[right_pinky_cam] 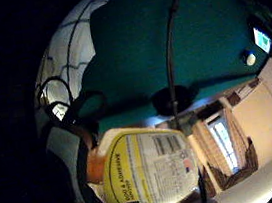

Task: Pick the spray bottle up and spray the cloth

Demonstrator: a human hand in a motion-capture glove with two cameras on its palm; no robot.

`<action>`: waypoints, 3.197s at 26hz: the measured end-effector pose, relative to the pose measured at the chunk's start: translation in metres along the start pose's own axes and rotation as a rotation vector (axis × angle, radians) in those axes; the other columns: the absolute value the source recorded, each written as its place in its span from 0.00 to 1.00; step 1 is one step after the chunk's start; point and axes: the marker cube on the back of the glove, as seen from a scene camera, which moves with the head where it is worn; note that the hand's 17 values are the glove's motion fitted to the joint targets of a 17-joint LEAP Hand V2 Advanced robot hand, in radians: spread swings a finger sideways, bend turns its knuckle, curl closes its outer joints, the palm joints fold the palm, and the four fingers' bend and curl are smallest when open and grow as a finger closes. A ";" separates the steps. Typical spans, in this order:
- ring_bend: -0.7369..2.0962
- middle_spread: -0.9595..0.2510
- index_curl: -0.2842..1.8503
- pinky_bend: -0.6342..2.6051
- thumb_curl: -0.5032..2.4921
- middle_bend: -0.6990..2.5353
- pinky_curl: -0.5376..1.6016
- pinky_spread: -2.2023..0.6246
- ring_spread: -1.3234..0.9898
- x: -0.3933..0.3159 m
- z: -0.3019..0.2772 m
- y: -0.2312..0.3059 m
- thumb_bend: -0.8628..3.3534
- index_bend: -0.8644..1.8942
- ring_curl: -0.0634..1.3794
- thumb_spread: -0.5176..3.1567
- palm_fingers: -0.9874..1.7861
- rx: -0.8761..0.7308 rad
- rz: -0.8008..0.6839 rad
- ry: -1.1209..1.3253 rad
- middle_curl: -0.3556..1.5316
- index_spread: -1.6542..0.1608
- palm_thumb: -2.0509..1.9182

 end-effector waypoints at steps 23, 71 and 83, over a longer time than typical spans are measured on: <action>0.52 0.63 0.42 0.35 0.45 0.41 0.45 0.68 0.48 -0.020 -0.002 0.002 0.20 0.46 0.39 0.23 0.84 0.005 -0.019 0.010 0.49 0.78 0.76; 0.52 0.63 0.43 0.35 0.46 0.41 0.45 0.69 0.48 -0.270 0.011 0.040 0.20 0.46 0.39 0.23 0.85 0.726 -1.283 -0.900 0.50 0.78 0.76; 0.52 0.63 0.43 0.35 0.46 0.41 0.45 0.68 0.48 -0.323 0.002 0.015 0.20 0.46 0.39 0.23 0.85 0.766 -1.267 -0.910 0.50 0.78 0.76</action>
